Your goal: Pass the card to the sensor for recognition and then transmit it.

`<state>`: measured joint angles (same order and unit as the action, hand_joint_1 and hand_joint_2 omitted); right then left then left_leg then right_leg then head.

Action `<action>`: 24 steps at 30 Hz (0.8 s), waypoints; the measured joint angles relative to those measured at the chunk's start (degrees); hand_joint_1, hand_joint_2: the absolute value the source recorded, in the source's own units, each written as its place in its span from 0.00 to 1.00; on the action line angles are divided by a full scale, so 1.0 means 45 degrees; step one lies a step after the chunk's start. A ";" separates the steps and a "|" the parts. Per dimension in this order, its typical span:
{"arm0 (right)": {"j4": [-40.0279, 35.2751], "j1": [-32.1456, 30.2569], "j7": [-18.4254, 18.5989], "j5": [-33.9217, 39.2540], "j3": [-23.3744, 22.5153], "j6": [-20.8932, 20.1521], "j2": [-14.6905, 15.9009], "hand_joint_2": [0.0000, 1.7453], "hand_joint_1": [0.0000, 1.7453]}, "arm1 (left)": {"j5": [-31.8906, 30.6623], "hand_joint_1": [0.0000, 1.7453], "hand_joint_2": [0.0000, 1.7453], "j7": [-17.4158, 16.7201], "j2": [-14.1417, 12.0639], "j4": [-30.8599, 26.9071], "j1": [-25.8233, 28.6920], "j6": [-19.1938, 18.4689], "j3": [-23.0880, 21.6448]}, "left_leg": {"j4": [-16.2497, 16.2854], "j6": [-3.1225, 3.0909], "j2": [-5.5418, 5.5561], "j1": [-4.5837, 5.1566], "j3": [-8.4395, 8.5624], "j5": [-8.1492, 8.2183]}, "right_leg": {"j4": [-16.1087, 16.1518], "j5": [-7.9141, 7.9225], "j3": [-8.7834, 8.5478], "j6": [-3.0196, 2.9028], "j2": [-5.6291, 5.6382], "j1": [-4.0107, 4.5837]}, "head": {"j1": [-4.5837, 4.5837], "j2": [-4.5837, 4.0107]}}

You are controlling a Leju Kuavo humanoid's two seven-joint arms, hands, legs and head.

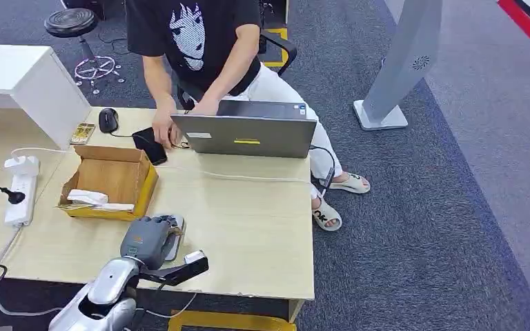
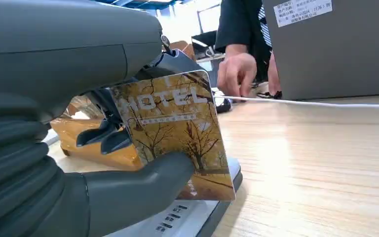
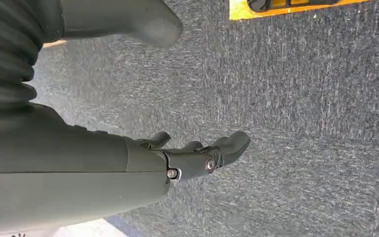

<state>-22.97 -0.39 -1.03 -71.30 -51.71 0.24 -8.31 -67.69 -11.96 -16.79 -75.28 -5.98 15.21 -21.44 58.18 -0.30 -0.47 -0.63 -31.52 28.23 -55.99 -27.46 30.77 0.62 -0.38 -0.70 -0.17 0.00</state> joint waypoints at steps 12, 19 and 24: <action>-0.0010 -0.0031 0.0044 0.0174 0.0019 -0.0044 0.0010 1.00 0.00 | 0.0000 1.00 1.00 0.0000 0.0010 -0.0034 0.0227 0.0038 0.0000 | 0.0000 0.0001 0.0000 0.0000 0.0004 0.0000 | -0.0002 0.0000 -0.0007 0.0000 0.0000 0.0000 | -0.0004 0.0000; -0.0248 -0.0217 0.0102 0.0447 0.0102 -0.0267 0.0010 1.00 0.00 | 0.1342 1.00 1.00 0.0199 0.0029 -0.0486 0.0608 0.0136 0.0078 | -0.0001 0.0003 0.0006 0.0000 0.0006 -0.0003 | -0.0002 0.0000 -0.0011 0.0000 -0.0006 -0.0001 | 0.0005 0.0000; -0.0505 -0.0297 0.0156 0.0495 0.0190 -0.0330 0.0000 1.00 0.00 | 0.2551 1.00 1.00 0.0306 -0.0200 -0.1079 0.0472 0.0151 0.0598 | 0.0001 0.0023 0.0004 -0.0001 0.0002 -0.0025 | -0.0003 0.0010 0.0004 -0.0013 -0.0003 0.0006 | -0.0005 0.0000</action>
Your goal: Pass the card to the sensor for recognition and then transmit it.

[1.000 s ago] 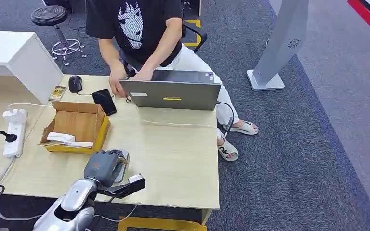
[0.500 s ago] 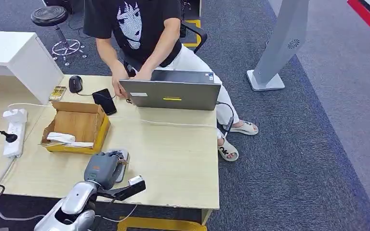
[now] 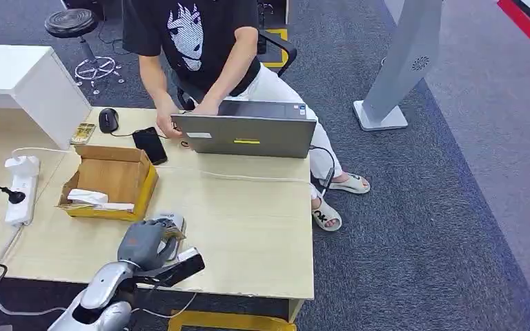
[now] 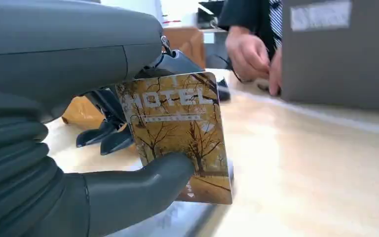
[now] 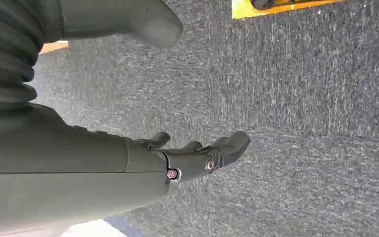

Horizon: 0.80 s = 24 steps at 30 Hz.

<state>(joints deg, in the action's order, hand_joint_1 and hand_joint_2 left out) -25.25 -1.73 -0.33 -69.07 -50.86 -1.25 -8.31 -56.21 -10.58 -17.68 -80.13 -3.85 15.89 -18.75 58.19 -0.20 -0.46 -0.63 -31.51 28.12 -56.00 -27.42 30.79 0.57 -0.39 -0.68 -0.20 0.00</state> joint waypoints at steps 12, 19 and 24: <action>-0.0034 0.0162 0.0034 0.0199 0.0228 -0.0044 0.0000 1.00 0.00 | 0.0398 1.00 1.00 0.0165 -0.1680 -0.0320 -0.1911 -0.0267 0.1374 | -0.0001 0.0023 0.0000 -0.0005 -0.0007 -0.0014 | -0.0033 0.0004 0.0019 -0.0012 0.0001 0.0024 | 0.0005 0.0000; 0.0136 0.0312 -0.0092 0.0509 0.0291 0.0251 0.0009 1.00 0.00 | 0.0407 1.00 1.00 0.0112 -0.2227 -0.0320 -0.2308 -0.0117 0.1572 | -0.0001 0.0023 -0.0001 -0.0005 -0.0022 -0.0014 | -0.0033 0.0004 0.0034 -0.0012 0.0002 0.0025 | 0.0005 0.0000; 0.0365 0.0417 -0.0107 0.0777 0.0491 0.0442 0.0068 1.00 0.00 | 0.0432 1.00 1.00 0.0112 -0.2720 -0.0320 -0.2630 -0.0112 0.1729 | -0.0001 0.0035 -0.0002 -0.0005 -0.0021 -0.0022 | -0.0035 0.0005 0.0036 -0.0014 0.0003 0.0025 | 0.0005 0.0000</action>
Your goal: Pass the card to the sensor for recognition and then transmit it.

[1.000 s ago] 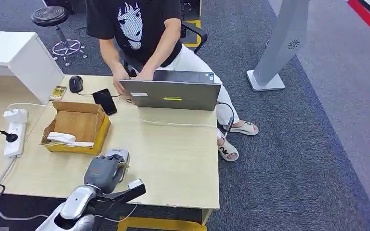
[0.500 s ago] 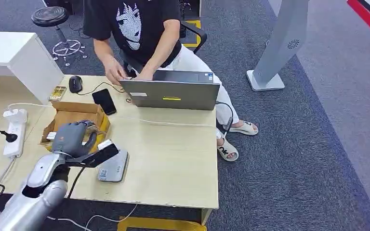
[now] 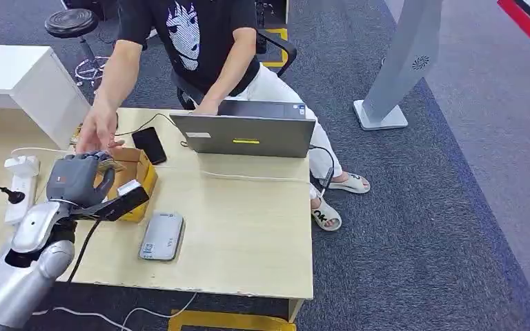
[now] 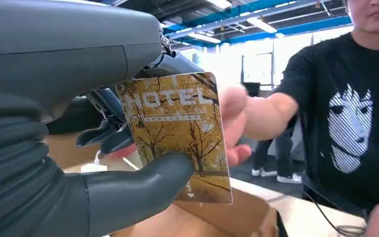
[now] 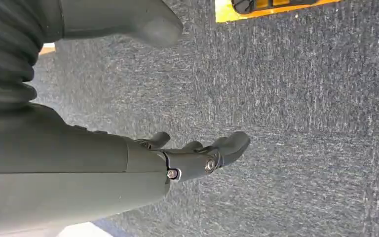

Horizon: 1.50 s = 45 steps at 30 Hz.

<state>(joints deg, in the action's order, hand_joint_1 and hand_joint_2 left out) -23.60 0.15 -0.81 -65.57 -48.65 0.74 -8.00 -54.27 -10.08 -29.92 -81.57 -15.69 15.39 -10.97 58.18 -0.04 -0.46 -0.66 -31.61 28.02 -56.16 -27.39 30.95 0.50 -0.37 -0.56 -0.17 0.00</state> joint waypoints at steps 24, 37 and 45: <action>0.0622 0.0219 0.0053 0.0267 0.0607 0.0418 0.0301 1.00 0.00 | -0.0714 1.00 1.00 -0.0437 -0.2229 0.0938 -0.4106 -0.0835 0.0345 | 0.0004 0.0018 -0.0098 -0.0015 -0.0057 -0.0011 | -0.0014 0.0040 0.0087 -0.0056 0.0077 0.0020 | 0.0000 0.0000; 0.0971 0.0317 0.0097 0.0583 0.1049 0.0699 0.0432 1.00 0.00 | -0.0423 0.00 1.00 -0.0812 -0.1963 0.1268 -0.3944 0.1112 0.0417 | 0.0003 0.0025 -0.0106 -0.0013 -0.0067 -0.0008 | -0.0014 0.0040 0.0101 -0.0060 0.0088 0.0020 | 0.0005 0.0000; 0.1088 0.0305 0.0092 0.0709 0.1331 0.0772 0.0490 1.00 0.00 | -0.0257 0.00 1.00 -0.0719 -0.1743 0.1209 -0.3658 0.1102 0.0495 | 0.0003 0.0035 -0.0109 -0.0014 -0.0063 -0.0022 | -0.0024 0.0052 0.0103 -0.0076 0.0090 0.0021 | 0.0005 0.0000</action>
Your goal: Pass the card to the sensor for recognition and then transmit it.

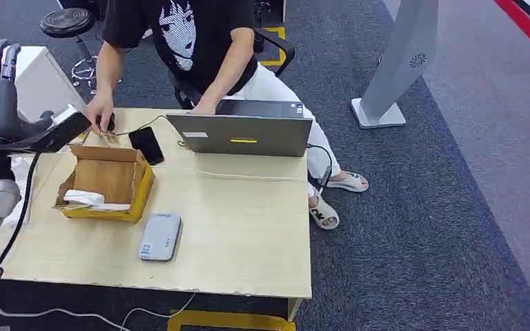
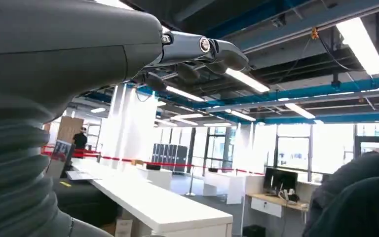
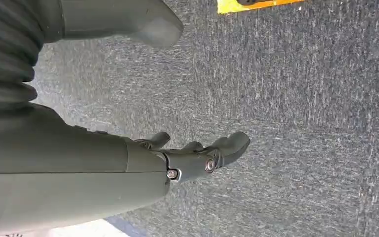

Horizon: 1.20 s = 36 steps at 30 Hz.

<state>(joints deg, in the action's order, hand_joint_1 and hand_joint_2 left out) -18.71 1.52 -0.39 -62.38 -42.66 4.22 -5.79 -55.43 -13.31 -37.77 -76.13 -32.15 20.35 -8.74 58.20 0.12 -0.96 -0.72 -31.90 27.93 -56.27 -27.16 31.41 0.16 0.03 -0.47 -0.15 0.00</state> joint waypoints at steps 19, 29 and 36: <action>0.0034 -0.0521 -0.0078 0.0801 0.0092 -0.0083 0.0039 1.00 0.00 | 0.1073 0.00 1.00 0.0680 -0.0151 -0.3421 0.1919 -0.2314 -0.0073 | 0.0000 0.0008 0.0006 0.0000 -0.0001 -0.0004 | -0.0002 0.0000 0.0005 -0.0003 -0.0008 0.0000 | -0.0005 0.0000; -0.1399 -0.1166 0.0321 0.0723 -0.0073 -0.1171 -0.0360 1.00 0.00 | 0.1744 0.00 1.00 0.0189 -0.0734 -0.6592 0.3294 -0.3959 -0.0413 | -0.0002 0.0012 0.0002 0.0000 -0.0004 -0.0001 | -0.0004 -0.0002 0.0013 -0.0005 -0.0006 0.0000 | -0.0005 0.0000; -0.2381 -0.1443 0.0627 0.0509 -0.0399 -0.1739 -0.0656 1.00 0.00 | 0.3069 0.00 1.00 -0.0316 -0.1414 -0.7639 0.3975 -0.6080 -0.0491 | -0.0003 0.0017 0.0001 -0.0001 -0.0001 -0.0006 | -0.0009 -0.0001 0.0008 -0.0005 -0.0006 0.0000 | 0.0000 0.0000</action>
<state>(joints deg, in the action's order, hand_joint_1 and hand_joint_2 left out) -29.42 -4.97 2.43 -60.09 -44.46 -3.61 -8.74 -41.62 -14.73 -44.13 -110.51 -14.26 -7.01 -10.95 58.19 0.19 -0.95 -0.72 -31.90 27.90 -56.31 -27.16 31.45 0.14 0.01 -0.47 -0.15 0.00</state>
